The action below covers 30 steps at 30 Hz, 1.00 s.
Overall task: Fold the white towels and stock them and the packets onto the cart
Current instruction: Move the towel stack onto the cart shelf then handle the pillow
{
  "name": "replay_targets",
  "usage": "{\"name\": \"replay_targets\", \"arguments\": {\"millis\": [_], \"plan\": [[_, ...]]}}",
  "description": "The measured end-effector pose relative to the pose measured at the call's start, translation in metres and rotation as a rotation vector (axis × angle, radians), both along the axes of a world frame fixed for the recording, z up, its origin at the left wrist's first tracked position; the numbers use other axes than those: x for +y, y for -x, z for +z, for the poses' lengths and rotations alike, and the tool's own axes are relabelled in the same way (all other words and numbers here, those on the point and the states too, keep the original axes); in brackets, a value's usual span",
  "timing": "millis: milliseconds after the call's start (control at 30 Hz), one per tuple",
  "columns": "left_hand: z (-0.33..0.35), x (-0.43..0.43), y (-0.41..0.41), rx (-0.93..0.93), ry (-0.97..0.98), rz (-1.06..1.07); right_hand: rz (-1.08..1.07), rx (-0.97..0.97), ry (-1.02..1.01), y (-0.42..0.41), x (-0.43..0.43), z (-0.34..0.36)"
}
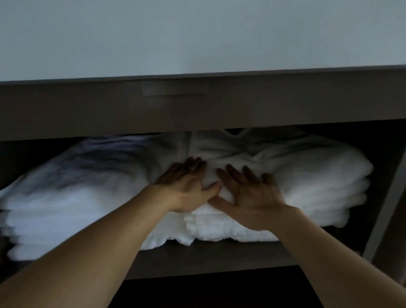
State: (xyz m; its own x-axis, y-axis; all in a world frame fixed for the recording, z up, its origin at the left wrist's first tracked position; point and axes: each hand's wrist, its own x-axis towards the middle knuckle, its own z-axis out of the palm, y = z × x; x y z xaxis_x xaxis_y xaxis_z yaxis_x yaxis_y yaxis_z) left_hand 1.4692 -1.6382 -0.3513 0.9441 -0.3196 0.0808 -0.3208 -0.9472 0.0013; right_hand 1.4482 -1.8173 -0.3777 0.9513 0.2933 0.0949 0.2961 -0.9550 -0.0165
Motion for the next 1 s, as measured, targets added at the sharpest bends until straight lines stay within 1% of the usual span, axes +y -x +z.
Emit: {"name": "replay_targets", "arguments": {"millis": [67, 133, 167, 233, 267, 300, 367, 433, 533, 633, 667, 733, 767, 800, 867, 933, 1000], "plan": [[0.004, -0.001, 0.009, 0.046, -0.002, 0.02, 0.012, 0.05, -0.033, 0.001, -0.005, 0.006], [0.018, -0.001, 0.007, 0.093, 0.038, 0.019, 0.005, 0.042, 0.007, -0.002, -0.021, 0.021], [0.025, 0.0, 0.002, 0.091, 0.066, 0.011, -0.025, 0.003, 0.055, -0.006, -0.034, 0.028], [0.035, 0.003, -0.011, 0.008, 0.066, 0.03, -0.141, -0.02, 0.131, -0.012, -0.058, 0.038], [0.034, 0.007, -0.016, -0.041, 0.035, 0.037, -0.206, -0.001, 0.125, -0.014, -0.066, 0.038], [0.031, 0.01, -0.02, -0.049, 0.027, 0.034, -0.247, 0.022, 0.094, -0.015, -0.072, 0.036], [0.015, 0.018, -0.021, 0.033, 0.099, 0.042, -0.271, 0.059, 0.044, -0.013, -0.075, 0.026], [0.004, 0.023, -0.018, 0.099, 0.14, 0.057, -0.275, 0.055, 0.008, -0.013, -0.076, 0.019], [0.008, 0.021, -0.012, 0.147, 0.114, 0.071, -0.278, 0.065, -0.014, -0.017, -0.08, 0.028], [0.014, 0.023, -0.011, 0.182, 0.111, 0.074, -0.314, -0.008, -0.066, -0.022, -0.086, 0.037], [0.015, 0.024, -0.012, 0.19, 0.11, 0.069, -0.337, -0.022, -0.027, -0.025, -0.087, 0.033], [0.017, 0.027, -0.012, 0.205, 0.104, 0.054, -0.379, 0.01, 0.076, -0.027, -0.088, 0.026], [0.018, 0.03, -0.013, 0.205, 0.109, 0.042, -0.387, 0.029, 0.095, -0.026, -0.085, 0.028], [0.019, 0.035, -0.015, 0.202, 0.106, 0.034, -0.373, 0.034, 0.081, -0.022, -0.077, 0.034], [0.022, 0.054, -0.023, 0.133, 0.091, 0.038, -0.279, -0.001, -0.011, -0.018, -0.048, 0.046], [0.023, 0.081, -0.027, 0.067, 0.024, 0.157, -0.144, -0.013, -0.056, -0.014, -0.006, 0.049], [0.014, 0.101, -0.02, 0.08, 0.052, 0.314, -0.073, 0.032, -0.055, -0.014, 0.03, 0.032]]}}
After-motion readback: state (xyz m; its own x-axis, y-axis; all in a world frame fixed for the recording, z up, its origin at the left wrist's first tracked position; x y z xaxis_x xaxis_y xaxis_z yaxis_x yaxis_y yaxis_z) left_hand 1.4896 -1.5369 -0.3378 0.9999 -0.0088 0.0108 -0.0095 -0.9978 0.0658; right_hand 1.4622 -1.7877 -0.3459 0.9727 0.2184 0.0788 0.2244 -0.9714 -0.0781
